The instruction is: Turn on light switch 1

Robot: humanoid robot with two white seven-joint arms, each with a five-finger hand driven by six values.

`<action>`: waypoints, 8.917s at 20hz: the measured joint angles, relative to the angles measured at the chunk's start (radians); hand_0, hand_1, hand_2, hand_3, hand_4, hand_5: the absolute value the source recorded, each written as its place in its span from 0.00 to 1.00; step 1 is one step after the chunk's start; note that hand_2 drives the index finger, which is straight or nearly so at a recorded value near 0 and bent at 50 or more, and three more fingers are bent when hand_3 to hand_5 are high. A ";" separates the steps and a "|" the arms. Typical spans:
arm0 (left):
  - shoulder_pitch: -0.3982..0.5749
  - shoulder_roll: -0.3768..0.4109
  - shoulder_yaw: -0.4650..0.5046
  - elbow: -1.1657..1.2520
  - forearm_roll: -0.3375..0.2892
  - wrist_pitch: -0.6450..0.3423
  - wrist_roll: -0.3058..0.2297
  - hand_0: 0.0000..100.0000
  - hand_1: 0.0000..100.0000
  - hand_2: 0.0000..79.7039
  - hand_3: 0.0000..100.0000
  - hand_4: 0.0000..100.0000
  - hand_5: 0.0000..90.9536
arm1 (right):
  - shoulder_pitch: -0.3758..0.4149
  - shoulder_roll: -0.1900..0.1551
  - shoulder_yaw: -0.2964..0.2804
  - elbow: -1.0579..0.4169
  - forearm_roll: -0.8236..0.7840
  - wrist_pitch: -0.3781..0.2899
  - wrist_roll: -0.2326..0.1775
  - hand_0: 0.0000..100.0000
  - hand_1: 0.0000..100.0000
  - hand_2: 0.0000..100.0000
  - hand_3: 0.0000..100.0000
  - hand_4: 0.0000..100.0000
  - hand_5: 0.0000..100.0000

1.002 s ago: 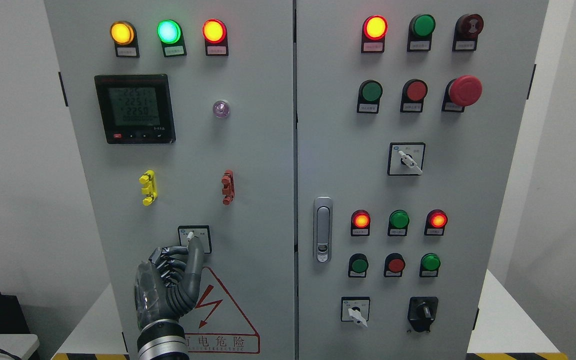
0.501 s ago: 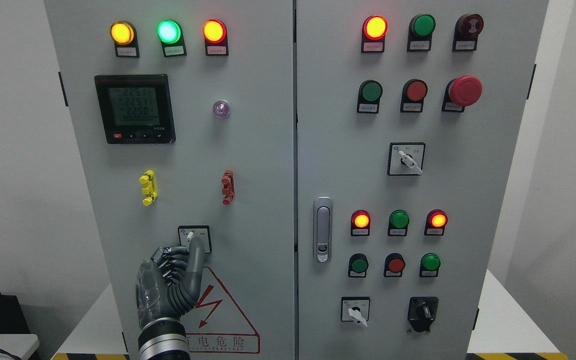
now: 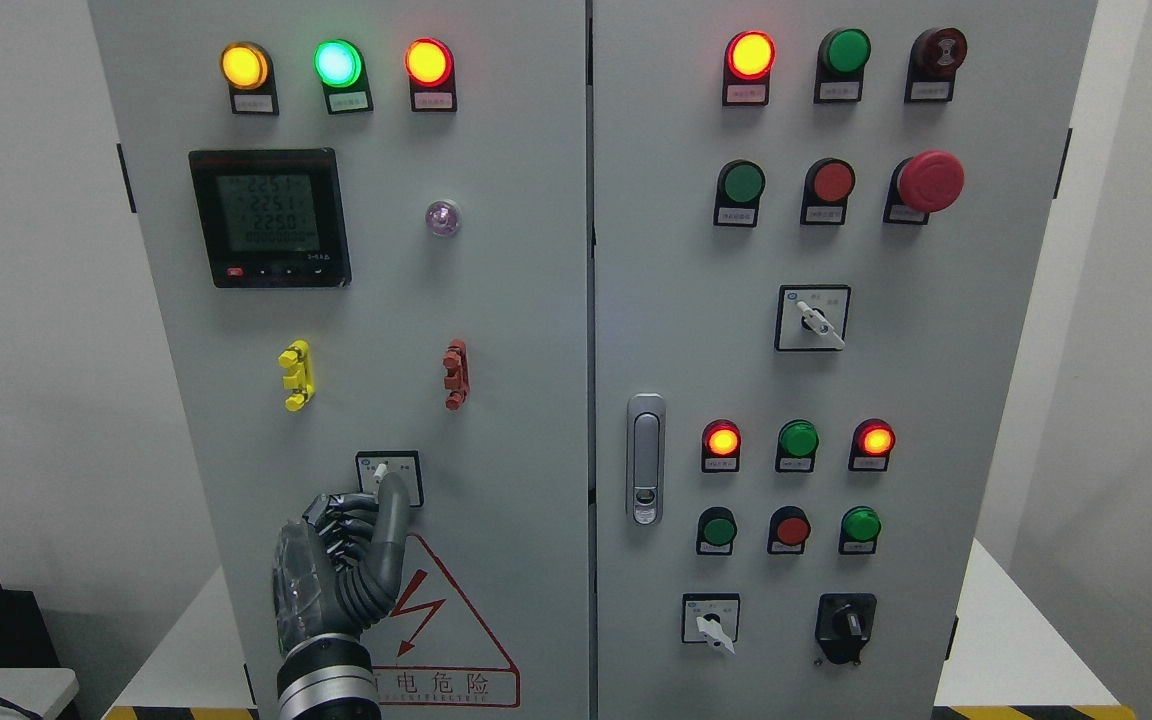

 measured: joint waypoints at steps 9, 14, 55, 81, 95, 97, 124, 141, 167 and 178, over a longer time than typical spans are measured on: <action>-0.011 0.000 0.000 -0.001 0.000 0.023 -0.001 0.31 0.34 0.66 0.82 0.91 0.95 | 0.000 0.000 0.000 0.000 0.000 0.000 0.000 0.12 0.39 0.00 0.00 0.00 0.00; -0.014 0.000 -0.001 -0.001 0.000 0.029 -0.001 0.31 0.34 0.67 0.82 0.91 0.95 | 0.000 0.000 0.000 0.000 0.000 0.000 0.000 0.12 0.39 0.00 0.00 0.00 0.00; -0.026 0.000 -0.005 -0.001 -0.005 0.056 -0.005 0.38 0.36 0.66 0.82 0.91 0.95 | 0.000 0.000 0.000 0.000 0.000 0.000 0.000 0.12 0.39 0.00 0.00 0.00 0.00; -0.029 0.000 -0.007 -0.001 -0.005 0.056 -0.009 0.47 0.33 0.66 0.86 0.94 0.95 | 0.000 0.000 0.000 0.000 0.000 0.000 0.000 0.12 0.39 0.00 0.00 0.00 0.00; -0.034 0.000 -0.007 -0.001 -0.005 0.060 -0.011 0.52 0.30 0.68 0.90 0.97 0.95 | 0.000 0.000 0.000 0.000 0.000 0.000 0.000 0.12 0.39 0.00 0.00 0.00 0.00; -0.034 0.000 -0.007 -0.001 -0.005 0.061 -0.012 0.52 0.30 0.68 0.91 0.97 0.95 | 0.000 0.000 0.000 0.000 0.000 0.000 0.000 0.12 0.39 0.00 0.00 0.00 0.00; -0.034 0.000 -0.007 -0.001 -0.001 0.055 -0.013 0.59 0.18 0.67 0.93 0.98 0.95 | 0.000 0.000 0.000 0.000 0.000 0.000 0.000 0.12 0.39 0.00 0.00 0.00 0.00; -0.034 0.000 -0.007 -0.002 0.000 0.053 -0.012 0.30 0.21 0.67 0.92 0.98 0.95 | 0.000 0.000 0.000 0.000 0.000 0.000 0.000 0.12 0.39 0.00 0.00 0.00 0.00; 0.001 -0.001 -0.002 -0.027 0.000 0.040 -0.016 0.26 0.21 0.69 0.93 0.98 0.95 | 0.000 0.000 0.000 0.000 0.000 0.000 0.000 0.12 0.39 0.00 0.00 0.00 0.00; 0.007 -0.001 0.000 -0.038 0.000 0.025 -0.031 0.26 0.19 0.76 0.94 0.98 0.95 | 0.000 0.000 0.000 0.000 0.000 0.000 0.000 0.12 0.39 0.00 0.00 0.00 0.00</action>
